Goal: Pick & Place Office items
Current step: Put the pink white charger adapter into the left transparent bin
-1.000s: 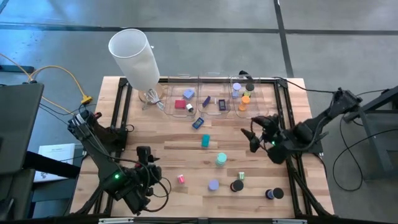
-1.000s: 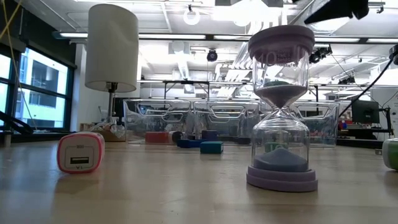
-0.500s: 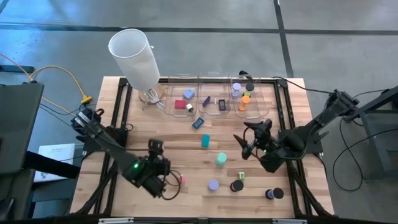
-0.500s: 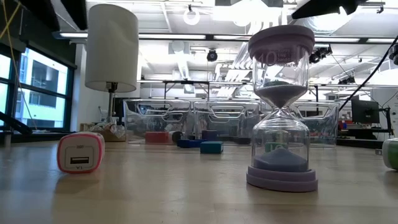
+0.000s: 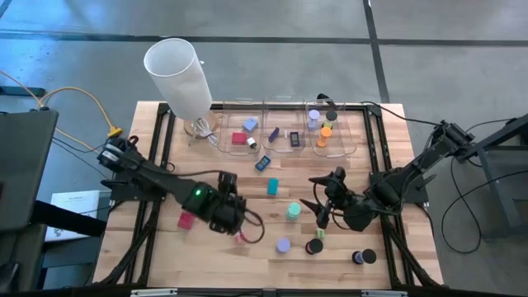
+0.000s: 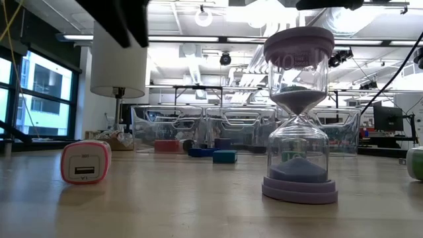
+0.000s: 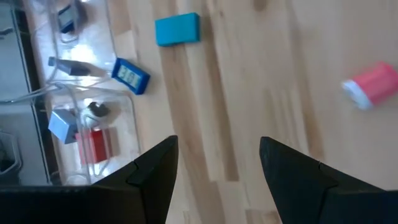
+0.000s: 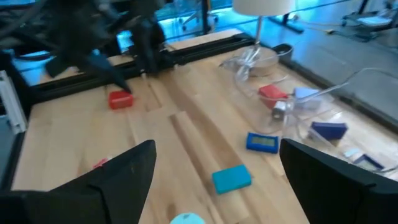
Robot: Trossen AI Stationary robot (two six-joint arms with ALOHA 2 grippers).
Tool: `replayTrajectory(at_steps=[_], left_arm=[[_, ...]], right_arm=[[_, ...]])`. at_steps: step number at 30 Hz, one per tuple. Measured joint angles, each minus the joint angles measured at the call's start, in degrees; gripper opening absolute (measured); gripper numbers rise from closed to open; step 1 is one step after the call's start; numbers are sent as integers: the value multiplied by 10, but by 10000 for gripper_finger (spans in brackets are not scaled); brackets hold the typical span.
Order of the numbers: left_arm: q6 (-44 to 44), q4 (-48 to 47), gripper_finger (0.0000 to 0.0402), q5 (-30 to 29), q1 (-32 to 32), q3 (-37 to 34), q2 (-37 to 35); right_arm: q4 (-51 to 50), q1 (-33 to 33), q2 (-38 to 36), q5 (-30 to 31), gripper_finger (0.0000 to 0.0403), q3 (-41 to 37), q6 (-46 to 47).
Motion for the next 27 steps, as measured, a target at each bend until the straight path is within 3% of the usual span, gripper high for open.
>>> replayTrajectory(at_steps=[12,15,21,27], left_arm=[[52,105,217,24,64,-81,0],[60,126,217,58,60,-103,0],[67,193,217,203,25,-114,0],[28,246,217,223,-10,-114,1]], right_arm=[[1,9,0,-17,332,0,-22],[1,9,0,-17,332,0,-30],[1,9,0,-17,332,0,-31],[1,9,0,-8,332,0,-31]])
